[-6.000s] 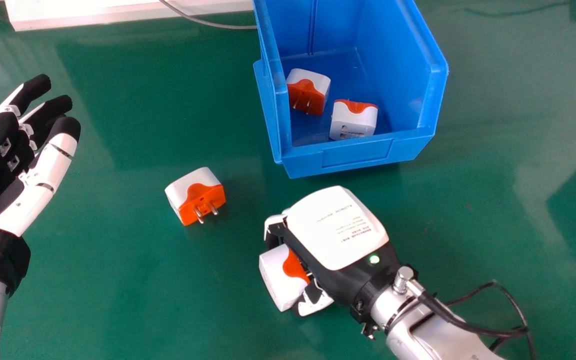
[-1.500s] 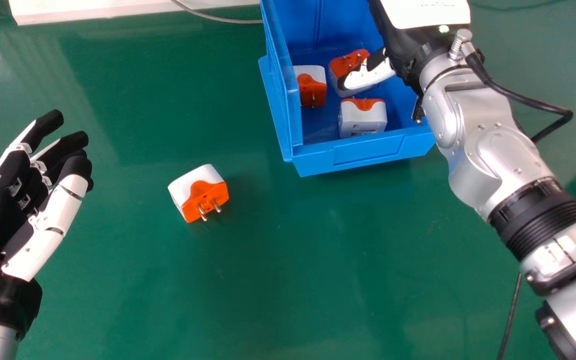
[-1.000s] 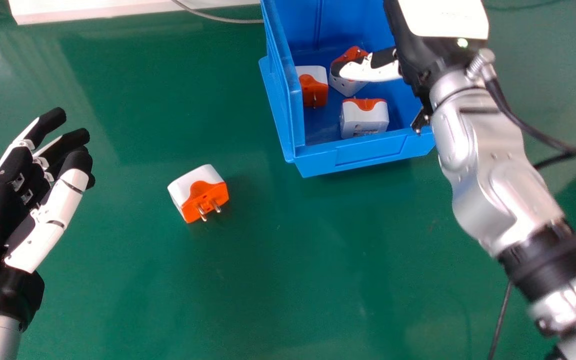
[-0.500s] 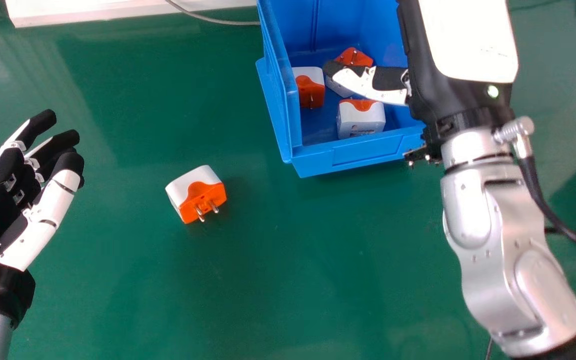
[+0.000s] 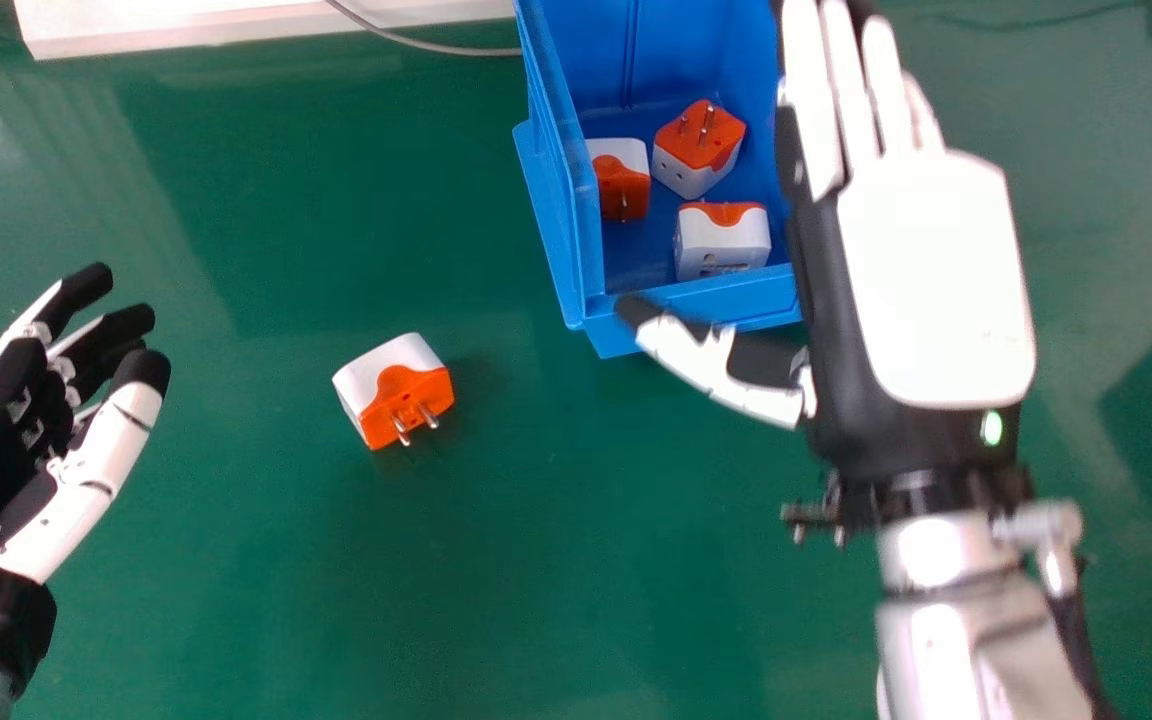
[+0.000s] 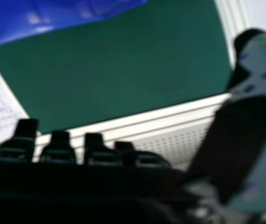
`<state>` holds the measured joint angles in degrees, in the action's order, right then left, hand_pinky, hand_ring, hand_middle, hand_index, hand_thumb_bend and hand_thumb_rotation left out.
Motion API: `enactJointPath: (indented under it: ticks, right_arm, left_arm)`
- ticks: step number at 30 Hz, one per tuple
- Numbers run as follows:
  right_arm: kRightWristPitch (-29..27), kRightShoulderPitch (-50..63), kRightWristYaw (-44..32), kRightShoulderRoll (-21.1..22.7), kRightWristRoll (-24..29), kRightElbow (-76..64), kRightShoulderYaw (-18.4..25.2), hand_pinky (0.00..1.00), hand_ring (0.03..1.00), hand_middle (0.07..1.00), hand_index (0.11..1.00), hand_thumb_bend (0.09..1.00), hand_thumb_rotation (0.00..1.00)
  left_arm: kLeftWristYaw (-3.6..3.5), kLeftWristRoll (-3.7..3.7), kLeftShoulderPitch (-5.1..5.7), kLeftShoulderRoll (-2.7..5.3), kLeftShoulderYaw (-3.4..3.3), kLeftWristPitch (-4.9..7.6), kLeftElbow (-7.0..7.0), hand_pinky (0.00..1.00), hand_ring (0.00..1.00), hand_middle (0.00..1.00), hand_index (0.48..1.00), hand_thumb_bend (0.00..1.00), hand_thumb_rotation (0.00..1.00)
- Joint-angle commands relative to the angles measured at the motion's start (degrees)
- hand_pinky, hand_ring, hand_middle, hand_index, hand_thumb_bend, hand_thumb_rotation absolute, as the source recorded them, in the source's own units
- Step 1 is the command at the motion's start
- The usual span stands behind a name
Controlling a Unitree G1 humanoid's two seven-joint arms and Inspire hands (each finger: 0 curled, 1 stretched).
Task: Pick all objects and put in blue box
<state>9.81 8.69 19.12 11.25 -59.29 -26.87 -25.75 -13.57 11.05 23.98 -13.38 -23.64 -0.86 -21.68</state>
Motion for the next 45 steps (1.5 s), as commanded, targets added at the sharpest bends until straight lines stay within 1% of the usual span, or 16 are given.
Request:
enactJointPath:
  ticks: [1, 5, 8, 10, 12, 15, 18, 21, 24, 28, 30, 34, 39, 42, 45]
  right_arm:
    - [-2.20, 2.91, 2.41, -0.10, -1.62, -2.34, -0.47, 0.93, 1.000, 1.000, 1.000, 0.459, 0.37]
    - [-4.67, 7.20, 4.10, -0.41, -2.40, -1.95, -2.34, 0.93, 1.000, 1.000, 1.000, 0.443, 0.36]
    - [-7.45, 9.24, 3.69, 0.29, -1.76, -0.94, -3.96, 0.92, 1.000, 1.000, 1.000, 0.433, 0.36]
    - [-9.44, 9.73, 3.43, 0.99, -1.51, -0.12, -4.67, 0.92, 1.000, 1.000, 1.000, 0.432, 0.37]
    - [-11.57, 9.72, 2.85, 1.52, -1.25, 0.63, -5.57, 0.91, 1.000, 1.000, 1.000, 0.430, 0.38]
    - [-13.41, 9.72, 1.16, 1.83, -1.75, 1.26, -7.05, 0.91, 1.000, 1.000, 0.999, 0.427, 0.39]
    - [-14.24, 9.54, -0.76, 2.03, -3.05, 1.46, -8.48, 0.91, 1.000, 1.000, 0.985, 0.426, 0.43]
    - [-16.24, 8.13, -1.65, 2.71, -3.41, 2.70, -9.68, 0.91, 1.000, 1.000, 0.977, 0.429, 0.46]
    - [-18.38, 5.84, -2.64, 2.69, -2.47, 4.41, -10.57, 0.91, 1.000, 1.000, 0.974, 0.430, 0.47]
    - [-21.10, 2.83, -2.76, 2.35, -0.92, 7.37, -11.12, 0.91, 0.996, 1.000, 0.958, 0.426, 0.49]
    - [-22.86, 0.44, -2.63, 2.09, -0.02, 9.68, -11.36, 0.91, 0.993, 1.000, 0.951, 0.428, 0.48]
    - [-24.29, -3.33, -4.08, 1.56, 1.12, 12.47, -10.94, 0.90, 0.990, 0.999, 0.945, 0.431, 0.46]
    - [-22.14, -8.75, -8.25, 0.14, 0.67, 14.90, -10.21, 0.88, 0.973, 0.983, 0.926, 0.459, 0.39]
    - [-21.51, -12.82, -11.38, -0.28, 1.67, 17.38, -9.52, 0.87, 0.964, 0.975, 0.919, 0.470, 0.37]
    - [-21.36, -16.47, -13.76, -0.52, 2.90, 20.17, -8.69, 0.87, 0.960, 0.972, 0.915, 0.472, 0.36]
  left_arm:
    - [-0.25, -0.35, 0.89, -0.95, -0.76, 1.32, -1.79, 0.77, 0.85, 0.83, 0.875, 0.43, 0.46]
    - [0.08, 0.03, 1.41, -0.73, -0.75, 0.86, -2.28, 0.76, 0.84, 0.82, 0.864, 0.44, 0.50]
    - [0.32, 0.52, 1.82, -0.17, -0.50, 0.52, -2.78, 0.75, 0.83, 0.81, 0.857, 0.45, 0.53]
    - [0.43, 0.78, 1.89, 0.11, -0.42, 0.65, -2.72, 0.74, 0.83, 0.81, 0.855, 0.45, 0.54]
    - [0.64, 0.85, 1.73, 0.44, -0.30, 0.84, -2.56, 0.74, 0.83, 0.81, 0.854, 0.45, 0.55]
    - [0.96, 0.63, 1.62, 0.86, -0.05, 0.76, -2.86, 0.74, 0.83, 0.81, 0.852, 0.45, 0.56]
    - [1.10, 0.45, 1.38, 1.09, 0.10, 0.80, -2.74, 0.73, 0.82, 0.80, 0.847, 0.45, 0.59]
    - [1.03, 0.50, 0.99, 1.17, 0.24, 1.05, -2.36, 0.73, 0.82, 0.80, 0.844, 0.45, 0.61]
    - [0.96, 0.45, 0.50, 1.13, 0.33, 1.20, -1.82, 0.73, 0.82, 0.80, 0.843, 0.45, 0.62]
    - [1.00, 0.22, 0.03, 1.16, 0.50, 1.39, -1.48, 0.72, 0.81, 0.80, 0.840, 0.46, 0.66]
    - [1.12, 0.14, -0.07, 1.18, 0.59, 1.26, -1.60, 0.72, 0.81, 0.80, 0.839, 0.46, 0.67]
    - [1.31, 0.01, -0.65, 1.02, 0.76, 1.20, -1.12, 0.72, 0.81, 0.80, 0.838, 0.47, 0.69]
    - [1.38, -0.18, -1.08, 0.88, 1.07, 1.31, -0.90, 0.72, 0.81, 0.80, 0.837, 0.48, 0.73]
    - [1.47, -0.33, -1.29, 0.94, 1.28, 1.55, -0.73, 0.72, 0.81, 0.80, 0.838, 0.48, 0.74]
    - [1.59, -0.32, -1.24, 1.03, 1.43, 1.78, -0.81, 0.72, 0.81, 0.80, 0.838, 0.49, 0.74]
